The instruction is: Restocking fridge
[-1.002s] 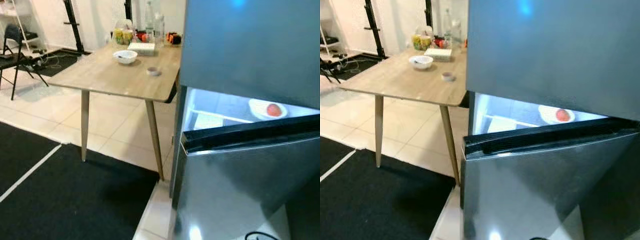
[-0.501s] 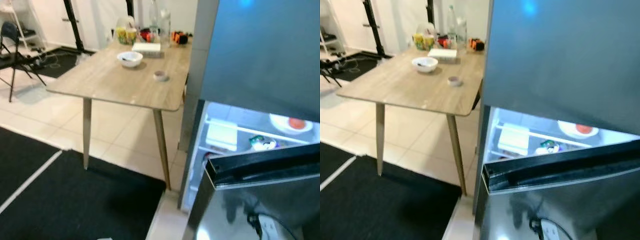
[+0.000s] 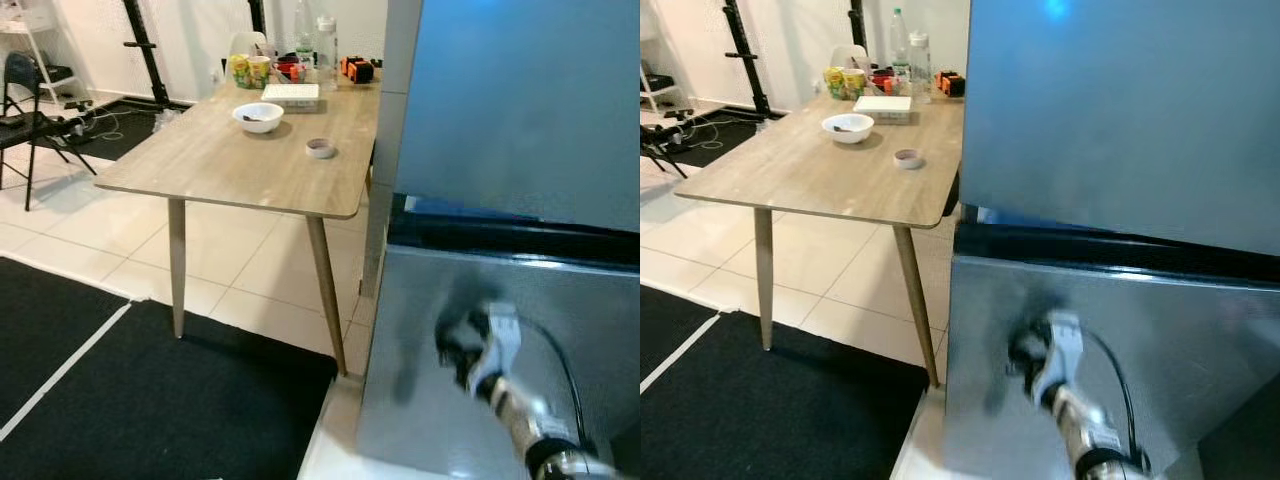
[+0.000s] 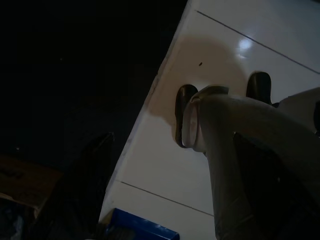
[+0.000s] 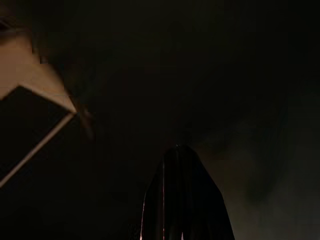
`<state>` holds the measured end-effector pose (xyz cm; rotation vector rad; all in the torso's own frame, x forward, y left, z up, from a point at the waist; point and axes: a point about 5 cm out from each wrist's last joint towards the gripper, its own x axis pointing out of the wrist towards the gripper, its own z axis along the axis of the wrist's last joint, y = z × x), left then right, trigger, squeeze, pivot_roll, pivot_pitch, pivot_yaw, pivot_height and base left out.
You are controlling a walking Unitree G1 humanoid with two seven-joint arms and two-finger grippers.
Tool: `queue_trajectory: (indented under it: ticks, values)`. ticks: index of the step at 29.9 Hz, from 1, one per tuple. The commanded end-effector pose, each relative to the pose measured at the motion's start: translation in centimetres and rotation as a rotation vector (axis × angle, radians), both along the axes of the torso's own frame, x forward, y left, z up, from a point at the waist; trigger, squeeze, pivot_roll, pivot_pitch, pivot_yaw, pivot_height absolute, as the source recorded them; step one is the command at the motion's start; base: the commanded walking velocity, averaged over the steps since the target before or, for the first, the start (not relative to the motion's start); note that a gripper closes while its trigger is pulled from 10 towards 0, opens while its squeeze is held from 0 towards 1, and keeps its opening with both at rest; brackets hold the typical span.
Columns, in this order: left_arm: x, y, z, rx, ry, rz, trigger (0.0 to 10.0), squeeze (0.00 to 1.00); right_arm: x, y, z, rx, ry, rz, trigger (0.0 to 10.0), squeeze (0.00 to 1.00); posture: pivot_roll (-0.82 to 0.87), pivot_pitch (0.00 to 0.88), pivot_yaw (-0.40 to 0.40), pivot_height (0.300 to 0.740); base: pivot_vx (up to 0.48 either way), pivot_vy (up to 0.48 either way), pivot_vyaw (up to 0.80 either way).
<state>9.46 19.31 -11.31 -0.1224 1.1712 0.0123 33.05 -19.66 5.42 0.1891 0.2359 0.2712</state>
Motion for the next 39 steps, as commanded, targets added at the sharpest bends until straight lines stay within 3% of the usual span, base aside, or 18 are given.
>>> queue_trajectory:
  ticks: [1,5,7,8,10,12,13,14,15,17,19,20,22,23,26,34,39]
  values:
    - [-2.1,-0.8,-0.6,-0.031,0.077,0.000,10.0,0.00,0.8,0.1,1.2,-0.032,-0.046,-0.001,10.0,0.00,-0.07,0.000,-0.033,0.740,0.000,0.000,0.00]
    - [-2.2,-0.9,-0.6,-0.037,0.080,0.002,10.0,0.00,-0.1,0.5,-0.2,-0.037,0.001,0.068,10.0,0.00,-0.07,0.000,-0.035,0.740,0.000,0.000,0.00]
    - [-2.3,-1.1,-0.6,-0.044,0.083,0.001,10.0,0.00,-2.4,0.9,-3.0,-0.058,0.114,0.151,10.0,0.00,-0.07,0.000,-0.036,0.740,0.000,0.000,0.00]
    - [-2.3,-1.1,-0.6,-0.044,0.083,0.001,10.0,0.00,-2.4,0.9,-3.0,-0.058,0.114,0.151,10.0,0.00,-0.07,0.000,-0.036,0.740,0.000,0.000,0.00]
    - [-2.4,-1.2,-0.7,-0.049,0.085,-0.001,10.0,0.00,-5.5,0.5,-6.3,-0.102,0.271,0.174,10.0,0.00,-0.07,0.000,-0.036,0.740,0.000,0.000,0.00]
    - [-2.4,-1.2,-0.7,-0.049,0.085,-0.001,10.0,0.00,-5.5,0.5,-6.3,-0.102,0.271,0.174,10.0,0.00,-0.07,0.000,-0.036,0.740,0.000,0.000,0.00]
    - [-2.4,-1.3,-0.7,-0.049,0.085,-0.002,10.0,0.00,-7.4,-0.1,-8.0,-0.143,0.365,0.147,10.0,0.00,-0.07,0.000,-0.036,0.740,0.000,0.000,0.00]
    - [-2.4,-1.3,-0.7,-0.049,0.085,-0.002,10.0,0.00,-7.4,-0.1,-8.0,-0.143,0.365,0.147,10.0,0.00,-0.07,0.000,-0.036,0.740,0.000,0.000,0.00]
    - [-2.4,-1.3,-0.7,-0.045,0.083,-0.006,10.0,0.00,-10.4,-1.5,-10.2,-0.181,0.496,0.071,10.0,0.00,-0.07,0.000,-0.032,0.740,0.000,0.000,0.00]
    - [-2.4,-1.3,-0.7,-0.045,0.083,-0.006,10.0,0.00,-10.4,-1.5,-10.2,-0.181,0.496,0.071,10.0,0.00,-0.07,0.000,-0.032,0.740,0.000,0.000,0.00]
    - [-2.3,-1.2,-0.6,-0.031,0.084,-0.031,10.0,0.00,-16.3,-3.8,-13.4,-0.281,0.733,-0.050,10.0,0.00,-0.08,0.000,-0.027,0.740,0.000,0.000,0.00]
    - [-2.3,-1.2,-0.6,-0.031,0.084,-0.031,10.0,0.00,-16.3,-3.8,-13.4,-0.281,0.733,-0.050,10.0,0.00,-0.08,0.000,-0.027,0.740,0.000,0.000,0.00]
    - [-2.1,-1.0,-0.6,-0.004,0.087,-0.076,10.0,0.00,-20.4,-4.9,-14.8,-0.359,0.871,-0.079,10.0,0.00,-0.08,0.000,-0.024,0.740,0.000,0.000,0.00]
    - [-2.1,-1.0,-0.6,-0.004,0.087,-0.076,10.0,0.00,-20.4,-4.9,-14.8,-0.359,0.871,-0.079,10.0,0.00,-0.08,0.000,-0.024,0.740,0.000,0.000,0.00]
    - [-2.1,-0.6,-0.6,0.034,0.087,-0.110,10.0,0.00,-22.4,-4.7,-15.4,-0.362,0.919,-0.064,10.0,0.00,-0.07,0.000,-0.017,0.740,0.000,0.000,0.00]
    - [-2.0,-0.1,-0.5,0.066,0.080,-0.144,10.0,0.00,-22.8,-4.1,-15.7,-0.390,0.928,-0.005,10.0,0.00,-0.06,0.000,-0.009,0.740,0.000,0.000,0.00]
    - [-2.1,0.3,-0.5,0.099,0.080,-0.160,10.0,0.00,-22.8,-3.4,-15.9,-0.466,0.934,0.081,10.0,0.00,-0.06,0.000,-0.004,0.740,0.000,0.000,0.00]
